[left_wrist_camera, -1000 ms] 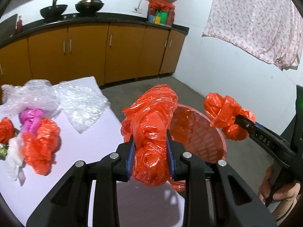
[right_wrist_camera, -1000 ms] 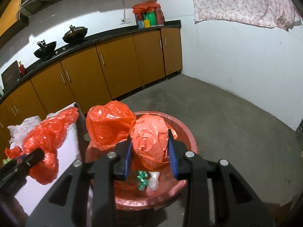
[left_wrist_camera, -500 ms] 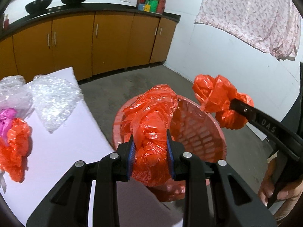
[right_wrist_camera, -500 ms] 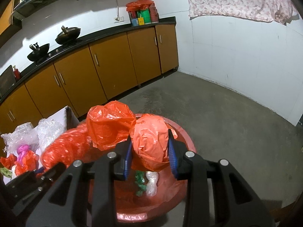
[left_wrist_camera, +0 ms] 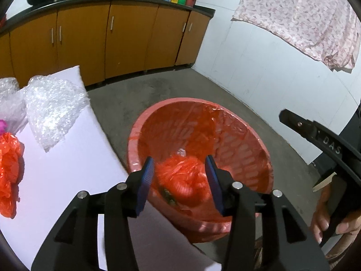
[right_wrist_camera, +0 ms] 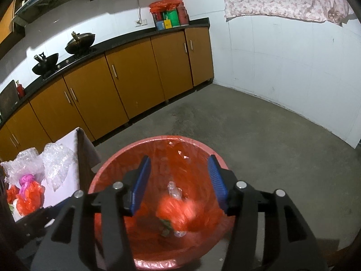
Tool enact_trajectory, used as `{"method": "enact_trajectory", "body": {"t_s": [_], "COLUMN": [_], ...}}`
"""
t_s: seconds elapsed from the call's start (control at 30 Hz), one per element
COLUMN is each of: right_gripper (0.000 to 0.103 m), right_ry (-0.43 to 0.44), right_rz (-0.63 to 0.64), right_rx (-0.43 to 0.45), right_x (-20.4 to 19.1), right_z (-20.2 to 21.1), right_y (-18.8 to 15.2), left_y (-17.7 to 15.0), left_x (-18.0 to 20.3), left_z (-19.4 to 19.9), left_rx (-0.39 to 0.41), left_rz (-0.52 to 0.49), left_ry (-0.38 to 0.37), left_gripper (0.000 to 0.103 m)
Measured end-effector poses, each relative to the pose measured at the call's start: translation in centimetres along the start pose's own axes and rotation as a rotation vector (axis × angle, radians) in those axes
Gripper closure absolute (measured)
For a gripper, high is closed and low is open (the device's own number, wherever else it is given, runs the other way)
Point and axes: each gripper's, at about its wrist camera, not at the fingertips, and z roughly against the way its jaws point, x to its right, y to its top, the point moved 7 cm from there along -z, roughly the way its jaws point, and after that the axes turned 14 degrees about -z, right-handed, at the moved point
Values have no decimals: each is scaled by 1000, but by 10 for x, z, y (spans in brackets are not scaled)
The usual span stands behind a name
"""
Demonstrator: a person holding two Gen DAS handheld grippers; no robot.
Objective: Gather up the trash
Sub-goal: 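Carry both red-orange bags over the wastebasket and open both tools to drop them, then move both tools back over the table toward the bubble wrap and bags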
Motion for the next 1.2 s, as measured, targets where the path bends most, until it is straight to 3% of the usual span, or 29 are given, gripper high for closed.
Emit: {"method": "enact_trajectory", "body": {"t_s": [0.23,0.5,0.8,0.97,1.2], "right_gripper": [51,50,50,50,44], "right_ry": [2,54,144,190,249], "right_rz": [26,66,150,199,259], "right_rx": [5,-18,-71,-97,-145], "right_x": [-7,-38,-95,-128,-177], "right_z": [7,15,23,27,25], "right_y": [-4,-18,-51,-72,-100], "left_y": [-6,-27,-78,-113,-150], "left_x": [-26,-68,-143,-192,-244], "left_z": [28,83,150,189,223], "left_rx": [35,86,102,96,91], "left_rz": [27,58,172,216,321], "left_ry": [75,214,410,593,704], "left_gripper": [51,49,45,41,34]}}
